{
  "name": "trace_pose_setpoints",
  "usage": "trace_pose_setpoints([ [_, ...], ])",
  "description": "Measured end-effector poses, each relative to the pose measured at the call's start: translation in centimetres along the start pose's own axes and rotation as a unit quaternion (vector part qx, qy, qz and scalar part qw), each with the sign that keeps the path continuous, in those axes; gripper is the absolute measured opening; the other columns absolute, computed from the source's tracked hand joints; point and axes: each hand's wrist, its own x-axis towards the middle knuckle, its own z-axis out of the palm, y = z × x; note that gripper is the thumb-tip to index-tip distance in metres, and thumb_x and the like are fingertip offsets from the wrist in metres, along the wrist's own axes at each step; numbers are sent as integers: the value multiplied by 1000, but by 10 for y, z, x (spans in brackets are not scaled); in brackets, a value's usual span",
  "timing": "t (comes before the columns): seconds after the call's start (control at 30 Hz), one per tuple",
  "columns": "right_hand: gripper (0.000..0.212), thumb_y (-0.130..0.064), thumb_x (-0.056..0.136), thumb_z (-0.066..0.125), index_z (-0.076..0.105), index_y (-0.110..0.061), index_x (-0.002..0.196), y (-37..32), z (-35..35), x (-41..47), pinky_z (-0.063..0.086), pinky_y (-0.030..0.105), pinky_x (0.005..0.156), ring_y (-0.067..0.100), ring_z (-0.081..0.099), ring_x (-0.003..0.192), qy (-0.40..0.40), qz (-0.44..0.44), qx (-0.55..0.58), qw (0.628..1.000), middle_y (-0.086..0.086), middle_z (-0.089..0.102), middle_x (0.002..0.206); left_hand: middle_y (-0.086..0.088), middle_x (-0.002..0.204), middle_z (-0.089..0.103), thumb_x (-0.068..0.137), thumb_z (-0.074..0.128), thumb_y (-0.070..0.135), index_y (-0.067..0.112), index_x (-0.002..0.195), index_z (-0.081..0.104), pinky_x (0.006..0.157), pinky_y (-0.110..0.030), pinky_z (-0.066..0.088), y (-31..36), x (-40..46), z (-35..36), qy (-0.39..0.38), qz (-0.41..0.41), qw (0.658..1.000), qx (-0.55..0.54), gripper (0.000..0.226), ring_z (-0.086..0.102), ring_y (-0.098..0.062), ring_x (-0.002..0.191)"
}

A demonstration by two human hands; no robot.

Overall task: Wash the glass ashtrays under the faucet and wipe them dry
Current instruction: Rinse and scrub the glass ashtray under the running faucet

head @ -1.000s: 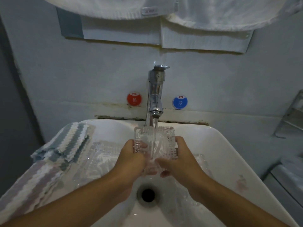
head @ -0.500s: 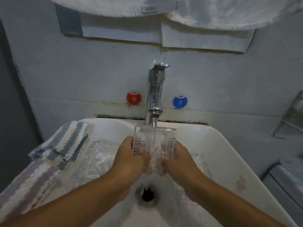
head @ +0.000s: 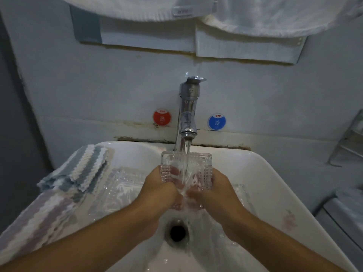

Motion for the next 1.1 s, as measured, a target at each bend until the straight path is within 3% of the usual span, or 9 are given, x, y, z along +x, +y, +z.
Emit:
trace_pose_setpoints([
  [0.17, 57, -25, 71, 91, 53, -19, 114, 3, 3, -2, 50, 14, 50, 12, 71, 72, 56, -12, -41, 998, 1, 69, 95, -20, 105, 71, 81, 43, -10, 10, 113, 63, 62, -41, 60, 4, -4, 2, -23, -30, 998, -54, 42, 70, -34, 82],
  [0.3, 37, -1, 88, 71, 50, -23, 110, 1, -3, -2, 50, 14, 51, 8, 66, 79, 25, -6, -8, 1000, -1, 65, 98, -18, 105, 72, 88, 52, -1, 15, 112, 64, 70, -46, 61, 5, -1, 2, -8, -20, 998, -62, 31, 71, -41, 92],
  [0.4, 28, -1, 95, 58, 52, -27, 106, 0, -4, -1, 54, 16, 55, 11, 66, 83, 18, -24, -27, 999, -3, 65, 99, -18, 104, 72, 94, 52, 3, 14, 114, 64, 65, -41, 62, 5, 1, 1, 5, -1, 999, -42, 26, 72, -38, 88],
  [0.5, 16, -12, 97, 61, 54, -22, 107, 3, -3, 1, 58, 22, 55, 16, 70, 75, 40, -39, -34, 998, 2, 67, 97, -13, 99, 73, 98, 54, 3, 15, 111, 64, 58, -33, 58, 1, 0, 2, -6, 19, 1000, -13, 20, 73, -32, 79],
  [0.63, 28, -15, 89, 74, 55, -24, 108, 6, -3, 2, 58, 24, 54, 17, 71, 74, 38, -38, -23, 998, 2, 68, 96, -10, 102, 74, 87, 55, -15, 18, 113, 64, 64, -34, 60, -1, -1, 1, -61, 22, 998, 16, 43, 74, -30, 87],
  [0.77, 22, -10, 98, 60, 57, -29, 108, 3, -3, 3, 59, 22, 64, 12, 69, 89, 36, -17, 9, 999, -3, 68, 102, -9, 103, 75, 76, 43, -24, 22, 114, 65, 72, -40, 62, 1, 4, -3, -68, 16, 998, 3, 63, 72, -29, 96],
  [0.87, 26, -5, 99, 56, 58, -28, 109, 0, -4, 1, 63, 31, 69, 16, 72, 89, 26, -14, 21, 999, -2, 71, 102, -7, 106, 75, 74, 41, -26, 22, 119, 63, 76, -40, 62, 0, 5, -2, -83, 14, 996, 4, 69, 71, -28, 100],
  [1.0, 21, -2, 101, 50, 55, -21, 108, -4, -8, 0, 60, 26, 55, 15, 72, 77, 49, -52, -29, 997, 2, 68, 100, -4, 99, 77, 95, 56, -4, 26, 115, 65, 67, -36, 62, 1, -1, -1, -109, 25, 993, 32, 37, 74, -27, 89],
  [1.1, 16, -5, 103, 47, 55, -19, 106, -5, -10, -1, 51, 18, 47, 13, 68, 64, 85, -69, -62, 992, 2, 66, 94, -10, 91, 77, 98, 59, 5, 15, 110, 68, 57, -34, 59, -2, -2, 0, -95, 15, 995, 29, 18, 72, -27, 74],
])
